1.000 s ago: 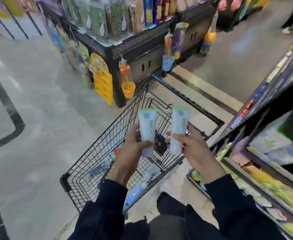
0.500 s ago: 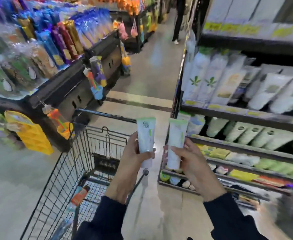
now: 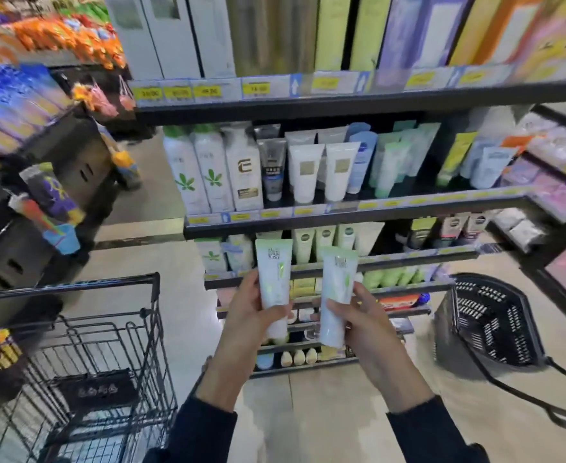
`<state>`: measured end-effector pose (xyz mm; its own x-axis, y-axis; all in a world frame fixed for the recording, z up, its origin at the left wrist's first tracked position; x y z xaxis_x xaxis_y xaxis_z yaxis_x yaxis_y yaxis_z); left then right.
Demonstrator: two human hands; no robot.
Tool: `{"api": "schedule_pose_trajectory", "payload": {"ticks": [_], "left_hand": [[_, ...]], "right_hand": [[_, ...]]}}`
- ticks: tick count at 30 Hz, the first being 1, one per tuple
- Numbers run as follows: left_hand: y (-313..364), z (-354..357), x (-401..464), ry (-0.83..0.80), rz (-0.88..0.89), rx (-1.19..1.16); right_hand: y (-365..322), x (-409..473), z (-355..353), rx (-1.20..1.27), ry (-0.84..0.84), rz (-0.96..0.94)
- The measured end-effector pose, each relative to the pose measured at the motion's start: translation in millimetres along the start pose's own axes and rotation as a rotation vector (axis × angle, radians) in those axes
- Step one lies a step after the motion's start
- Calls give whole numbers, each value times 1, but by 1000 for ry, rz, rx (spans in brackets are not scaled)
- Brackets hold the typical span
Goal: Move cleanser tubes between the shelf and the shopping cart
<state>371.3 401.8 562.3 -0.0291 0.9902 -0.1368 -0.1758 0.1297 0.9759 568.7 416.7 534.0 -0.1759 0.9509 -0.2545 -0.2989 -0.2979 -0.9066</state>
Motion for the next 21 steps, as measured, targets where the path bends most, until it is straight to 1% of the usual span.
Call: {"api": "schedule_pose_trajectory", "payload": {"ticks": [6,11,15,21], "left_hand": [[-12,96,2,-45,-5,-2],[-28,159,6,-59,-17,-34],[-36,193,15,-58,-30,-38],[-35,228,39,-80,-27,-23]], "right_hand": [[-28,-14,-87,55,28,-32],[-43,-24,-150,73,46,-45],[-58,-26,-189,66,78,-54],[-75,-15,-221,103,64,-67]]}}
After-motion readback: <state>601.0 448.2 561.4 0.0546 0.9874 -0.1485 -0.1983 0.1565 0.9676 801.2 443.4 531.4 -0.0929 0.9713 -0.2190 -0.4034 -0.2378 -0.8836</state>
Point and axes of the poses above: each hand's wrist, its own x-axis towards the middle knuckle, its own z-axis out of the palm, y = z × x, the point moved 8 cm from there along x, towards the middle knuckle, and after that the axes turned 3 degrees about -y, right-handed, at the moved point
